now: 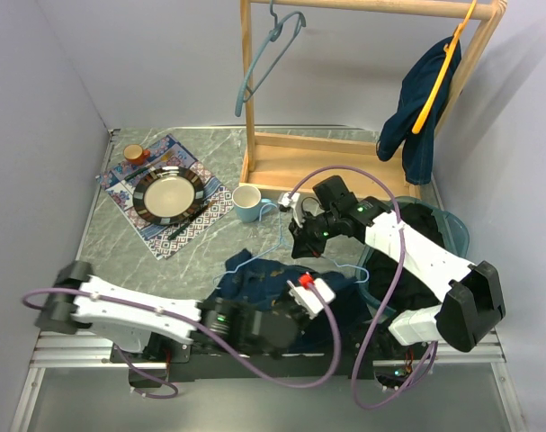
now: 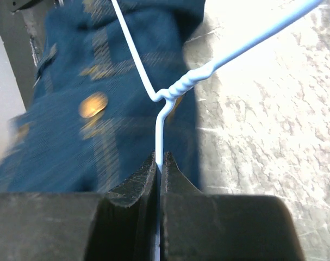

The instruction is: Place the skirt on the hanger

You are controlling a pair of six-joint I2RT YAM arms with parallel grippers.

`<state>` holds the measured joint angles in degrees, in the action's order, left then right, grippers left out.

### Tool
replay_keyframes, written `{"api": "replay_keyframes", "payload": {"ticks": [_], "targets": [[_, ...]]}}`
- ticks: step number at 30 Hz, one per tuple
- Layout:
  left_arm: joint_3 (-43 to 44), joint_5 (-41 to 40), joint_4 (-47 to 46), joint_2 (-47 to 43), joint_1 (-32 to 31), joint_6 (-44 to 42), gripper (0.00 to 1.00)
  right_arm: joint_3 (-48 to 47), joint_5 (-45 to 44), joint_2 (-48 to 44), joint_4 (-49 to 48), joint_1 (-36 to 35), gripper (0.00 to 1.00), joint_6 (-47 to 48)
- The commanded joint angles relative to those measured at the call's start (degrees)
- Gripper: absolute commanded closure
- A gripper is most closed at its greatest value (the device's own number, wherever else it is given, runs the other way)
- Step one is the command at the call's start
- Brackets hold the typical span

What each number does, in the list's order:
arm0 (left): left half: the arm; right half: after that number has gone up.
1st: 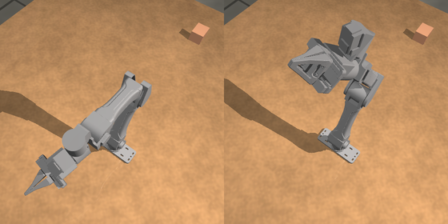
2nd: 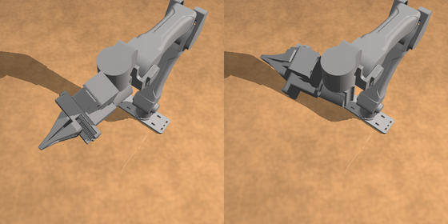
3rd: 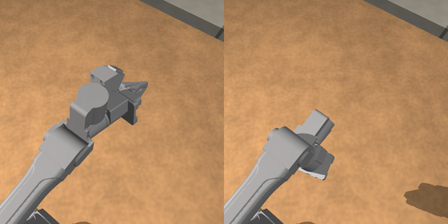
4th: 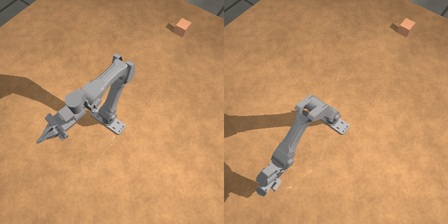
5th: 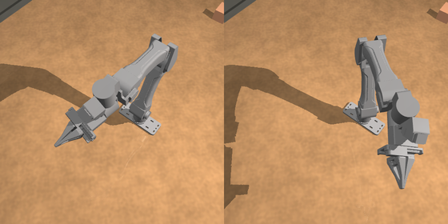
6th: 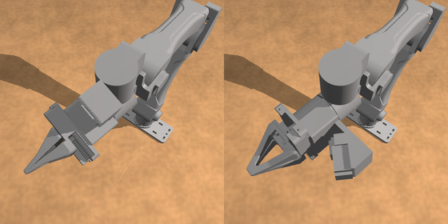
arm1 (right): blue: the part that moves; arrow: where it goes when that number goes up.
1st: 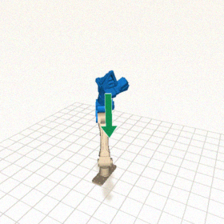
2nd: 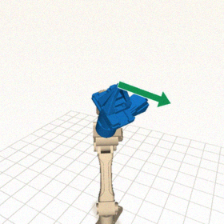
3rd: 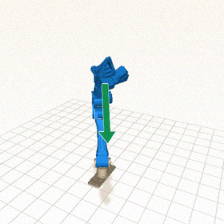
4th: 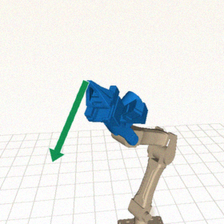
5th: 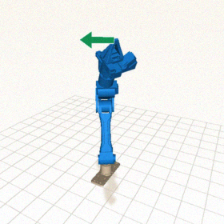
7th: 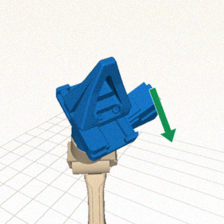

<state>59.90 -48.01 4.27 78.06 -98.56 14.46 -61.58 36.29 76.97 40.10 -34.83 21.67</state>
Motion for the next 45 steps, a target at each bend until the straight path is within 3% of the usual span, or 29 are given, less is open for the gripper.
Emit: {"api": "replay_keyframes", "payload": {"ticks": [1, 6, 16, 29, 31, 36, 39, 40, 42, 43, 45], "targets": [[5.04, 18.10, 0.18, -5.81, -0.66, -1.81, 0.98, -2.40, -1.66, -2.35, -0.99, 0.55, 1.00, 0.04], [4.62, 20.14, 6.09, -7.04, -1.02, 0.74, 0.97, -5.91, -3.68, -4.28, 2.09, 0.82, 1.00, 1.00], [-3.65, 21.37, 6.45, -10.20, -1.02, 7.60, 0.94, -11.89, -10.01, -8.59, 7.10, 0.73, 1.00, 2.32], [-4.53, 34.65, 11.82, -20.14, -1.02, 7.07, 0.95, -25.77, -12.04, -9.55, 11.23, 0.82, 1.00, 1.62], [-6.01, 35.70, 8.84, -20.58, -1.02, 6.81, 0.88, -26.92, -11.95, -10.43, 11.67, 0.82, 1.00, 1.45], [-9.18, 33.86, 5.75, -19.70, -0.84, 5.32, 0.51, -27.81, -6.43, -14.29, 13.08, 4.93, 1.00, 1.44], [-11.28, 31.58, 4.78, -21.63, -0.49, 4.79, 0.39, -24.47, -4.05, -18.50, 12.99, 8.27, 1.00, 1.71], [-11.82, 30.27, 4.78, -22.59, -0.40, 5.05, 0.22, -22.46, -3.86, -19.65, 12.64, 8.89, 1.00, 2.23], [-13.39, 26.14, 4.78, -26.46, -0.23, 5.05, 0.11, -20.52, -3.08, -22.72, 12.99, 10.47, 1.00, 4.24], [-13.93, 24.38, 4.78, -27.95, -0.05, 5.14, 0.01, -18.85, -1.85, -23.78, 13.86, 11.01, 1.00, 5.21], [-14.98, 18.67, 4.87, -32.35, 2.04, 5.67, 0.03, -17.09, 1.39, -26.34, 14.48, 11.89, 1.00, 7.58]]}}
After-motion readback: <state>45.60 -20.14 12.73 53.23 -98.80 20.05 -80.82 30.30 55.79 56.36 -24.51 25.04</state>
